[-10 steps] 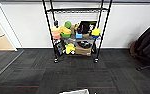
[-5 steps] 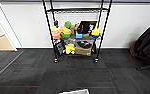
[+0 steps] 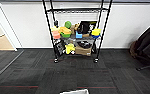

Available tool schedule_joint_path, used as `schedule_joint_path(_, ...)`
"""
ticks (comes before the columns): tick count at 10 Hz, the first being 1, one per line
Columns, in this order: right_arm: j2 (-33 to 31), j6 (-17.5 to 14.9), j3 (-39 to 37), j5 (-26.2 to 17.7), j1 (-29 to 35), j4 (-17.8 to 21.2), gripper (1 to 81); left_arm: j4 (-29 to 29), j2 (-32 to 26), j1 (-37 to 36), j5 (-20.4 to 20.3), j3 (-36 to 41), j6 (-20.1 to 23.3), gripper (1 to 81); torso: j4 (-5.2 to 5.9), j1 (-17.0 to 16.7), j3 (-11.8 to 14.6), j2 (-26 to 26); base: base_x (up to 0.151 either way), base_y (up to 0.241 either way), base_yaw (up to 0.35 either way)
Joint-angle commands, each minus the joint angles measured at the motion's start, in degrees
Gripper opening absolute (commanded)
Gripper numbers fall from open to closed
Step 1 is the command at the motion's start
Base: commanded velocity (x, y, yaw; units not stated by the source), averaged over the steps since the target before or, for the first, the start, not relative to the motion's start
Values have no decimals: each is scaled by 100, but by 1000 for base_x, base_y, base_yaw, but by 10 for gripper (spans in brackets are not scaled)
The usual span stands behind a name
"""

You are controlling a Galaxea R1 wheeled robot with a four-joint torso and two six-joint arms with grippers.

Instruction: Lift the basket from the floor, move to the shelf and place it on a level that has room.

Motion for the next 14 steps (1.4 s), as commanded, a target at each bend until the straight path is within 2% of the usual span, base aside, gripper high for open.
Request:
schedule_joint_path(1,59,7,140,-267,631,89,10,-9,-27,-648,168,153,-38,10,0,0,0,0,0,0,0)
schedule_joint_path(4,-2,24,175,-276,596,194,10,-36,-1,-622,317,258,-55,10,0,0,0,0,0,0,0)
schedule_joint_path(7,-529,33,903,-171,500,862,10,-97,-80,-587,845,328,-73,10,0,0,0,0,0,0,0)
schedule_joint_path(9,-820,24,1343,110,386,1258,10,-80,-193,-587,880,556,-73,10,0,0,0,0,0,0,0)
schedule_joint_path(10,-873,33,1467,355,307,1389,10,-54,-325,-613,862,853,-73,10,0,-369,0,571,0,0,0)
schedule_joint_path(12,-951,33,1738,646,201,1583,10,-27,-528,-658,810,1224,-64,10,0,-406,0,634,0,0,0)
schedule_joint_path(14,-1180,33,2169,875,156,1707,10,-26,-687,-701,792,1523,-55,10,0,-612,0,964,0,0,0)
